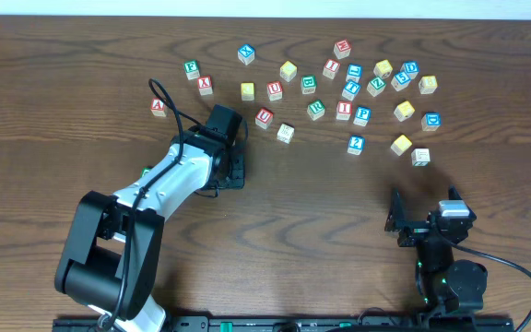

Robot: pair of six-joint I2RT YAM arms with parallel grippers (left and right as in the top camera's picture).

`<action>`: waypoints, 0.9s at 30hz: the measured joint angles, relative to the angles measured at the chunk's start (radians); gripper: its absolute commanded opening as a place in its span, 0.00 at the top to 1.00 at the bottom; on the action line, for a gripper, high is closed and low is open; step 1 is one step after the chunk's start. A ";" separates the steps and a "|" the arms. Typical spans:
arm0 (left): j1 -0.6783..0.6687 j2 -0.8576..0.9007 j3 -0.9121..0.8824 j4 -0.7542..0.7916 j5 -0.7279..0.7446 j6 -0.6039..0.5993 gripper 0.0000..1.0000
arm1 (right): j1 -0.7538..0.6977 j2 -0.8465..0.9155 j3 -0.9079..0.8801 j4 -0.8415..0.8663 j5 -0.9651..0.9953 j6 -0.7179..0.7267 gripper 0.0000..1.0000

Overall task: Spell out NEURIPS
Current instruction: 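Lower the green N block onto the table and open the left gripper, then raise the left gripper and move it over the red E block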

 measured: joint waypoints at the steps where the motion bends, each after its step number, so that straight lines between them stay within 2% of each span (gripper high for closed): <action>1: 0.000 0.000 0.000 0.000 0.000 0.000 0.46 | 0.000 0.000 0.000 0.000 0.000 0.000 0.01; 2: 0.000 0.000 0.000 0.000 0.000 0.003 0.36 | 0.000 0.000 0.000 0.000 0.000 0.000 0.01; 3: 0.000 0.000 0.000 0.000 0.000 0.010 0.34 | 0.000 0.000 0.000 0.000 0.000 0.000 0.01; 13: 0.000 0.000 0.013 -0.020 0.002 0.011 0.34 | 0.000 0.000 0.000 0.000 0.000 0.000 0.01; 27: 0.000 0.000 0.214 -0.164 0.002 0.019 0.34 | 0.000 0.000 0.000 0.000 0.000 0.000 0.01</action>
